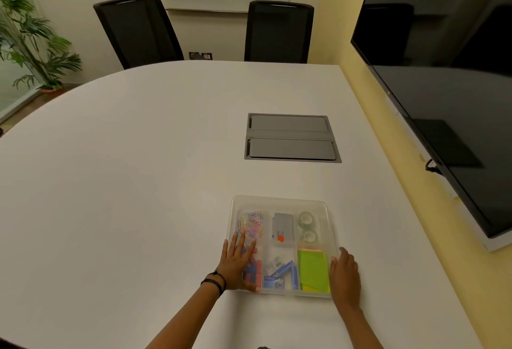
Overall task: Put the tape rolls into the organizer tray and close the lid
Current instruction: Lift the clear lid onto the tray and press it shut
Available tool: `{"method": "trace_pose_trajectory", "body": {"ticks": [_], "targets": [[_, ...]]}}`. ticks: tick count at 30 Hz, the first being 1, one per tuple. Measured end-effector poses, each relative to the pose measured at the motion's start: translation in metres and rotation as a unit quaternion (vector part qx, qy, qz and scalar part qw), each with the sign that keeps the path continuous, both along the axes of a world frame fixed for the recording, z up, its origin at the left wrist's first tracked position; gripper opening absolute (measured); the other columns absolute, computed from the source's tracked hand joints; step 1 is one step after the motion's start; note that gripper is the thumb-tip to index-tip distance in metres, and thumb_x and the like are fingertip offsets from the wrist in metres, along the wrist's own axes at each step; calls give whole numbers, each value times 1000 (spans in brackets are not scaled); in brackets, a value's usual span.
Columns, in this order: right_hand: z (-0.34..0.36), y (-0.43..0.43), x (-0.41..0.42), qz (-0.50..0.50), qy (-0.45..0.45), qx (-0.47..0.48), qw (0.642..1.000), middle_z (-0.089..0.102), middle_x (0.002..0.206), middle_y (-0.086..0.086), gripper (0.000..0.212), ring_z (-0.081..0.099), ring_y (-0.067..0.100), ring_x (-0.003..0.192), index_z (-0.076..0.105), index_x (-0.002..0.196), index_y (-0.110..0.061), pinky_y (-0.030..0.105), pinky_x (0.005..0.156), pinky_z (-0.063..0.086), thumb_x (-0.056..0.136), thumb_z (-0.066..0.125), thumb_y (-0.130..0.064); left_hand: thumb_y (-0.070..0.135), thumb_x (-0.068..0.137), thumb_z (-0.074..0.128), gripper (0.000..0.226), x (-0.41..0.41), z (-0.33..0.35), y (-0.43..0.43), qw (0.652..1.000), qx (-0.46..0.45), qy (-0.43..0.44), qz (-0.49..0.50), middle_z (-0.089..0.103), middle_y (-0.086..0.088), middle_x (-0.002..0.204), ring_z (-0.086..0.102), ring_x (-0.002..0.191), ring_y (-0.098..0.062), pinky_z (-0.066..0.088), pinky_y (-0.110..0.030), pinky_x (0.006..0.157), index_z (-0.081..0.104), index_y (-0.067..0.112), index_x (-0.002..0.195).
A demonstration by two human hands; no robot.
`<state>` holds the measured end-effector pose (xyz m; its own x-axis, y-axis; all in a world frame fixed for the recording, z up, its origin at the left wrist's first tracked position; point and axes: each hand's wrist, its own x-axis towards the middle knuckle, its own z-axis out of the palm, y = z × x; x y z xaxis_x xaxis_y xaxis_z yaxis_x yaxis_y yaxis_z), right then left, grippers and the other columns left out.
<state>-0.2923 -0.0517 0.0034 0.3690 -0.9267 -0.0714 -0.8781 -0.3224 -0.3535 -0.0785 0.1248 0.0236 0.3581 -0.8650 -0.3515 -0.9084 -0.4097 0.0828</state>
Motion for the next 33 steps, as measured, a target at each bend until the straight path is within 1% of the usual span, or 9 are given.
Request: {"method": "trace_pose_trajectory", "body": {"ticks": [4,7,10,12,19,24,26,29,33], "targets": [[2,-4,24,112,-23,-31,993,55,129,29,49,53,45,119,51,125,10,53,98,48,78,67,5,100,38,28,149,1,3,1,1000,-2,-13,11,-30,-30,144,-27,132,-46,-19,-53,106,-18,1,141],[0,3,38,243,-16,-8,970,25,153,10,52,18,29,145,34,142,-5,26,120,13,93,51,-11,100,40,26,147,0,3,1,999,-14,-30,-4,-31,-29,144,-28,132,-45,-20,-52,105,-18,2,141],[-8,12,46,347,5,-2,938,0,155,-5,52,-5,17,146,18,147,-21,12,112,-17,99,37,-23,95,49,16,132,-2,1,0,999,-41,-24,14,-7,-27,151,-17,138,-40,-11,-50,111,2,4,144],[-15,16,46,368,18,-5,930,-9,153,-8,53,-8,17,146,9,148,-25,14,111,-19,100,31,-25,89,59,40,115,-1,-4,1,998,-53,-4,28,23,-18,149,15,140,-34,16,-45,114,30,8,139],[-19,24,42,354,2,-6,935,-16,151,-11,57,-16,11,142,-6,143,-35,12,109,-23,100,28,-21,10,84,66,62,13,-16,11,971,-185,82,125,40,-21,142,43,127,-34,40,-40,103,36,-3,136],[-22,0,55,316,-11,-9,949,-1,155,-3,54,0,16,145,22,147,-23,6,109,-18,97,41,-16,20,94,51,59,27,-31,-22,926,-230,150,258,35,-21,145,46,124,-33,47,-43,99,20,6,143],[-18,-2,57,271,-23,-27,962,29,151,16,53,28,33,140,47,135,-10,6,113,8,85,62,-4,26,99,38,53,31,-28,-24,900,-232,181,321,42,-14,137,56,109,-27,53,-37,89,15,12,144],[-11,-13,58,187,-40,-61,980,51,133,30,53,53,45,120,59,119,2,42,92,53,68,73,9,24,98,37,52,36,-35,-22,900,-241,162,326,48,-11,125,61,94,-23,54,-32,78,16,11,144],[-8,-36,50,46,-60,0,997,43,140,27,42,46,42,126,44,132,7,49,101,47,91,51,2,23,99,35,35,38,-40,-25,880,-268,178,349,56,-9,119,60,85,-18,56,-34,77,36,14,133]]}}
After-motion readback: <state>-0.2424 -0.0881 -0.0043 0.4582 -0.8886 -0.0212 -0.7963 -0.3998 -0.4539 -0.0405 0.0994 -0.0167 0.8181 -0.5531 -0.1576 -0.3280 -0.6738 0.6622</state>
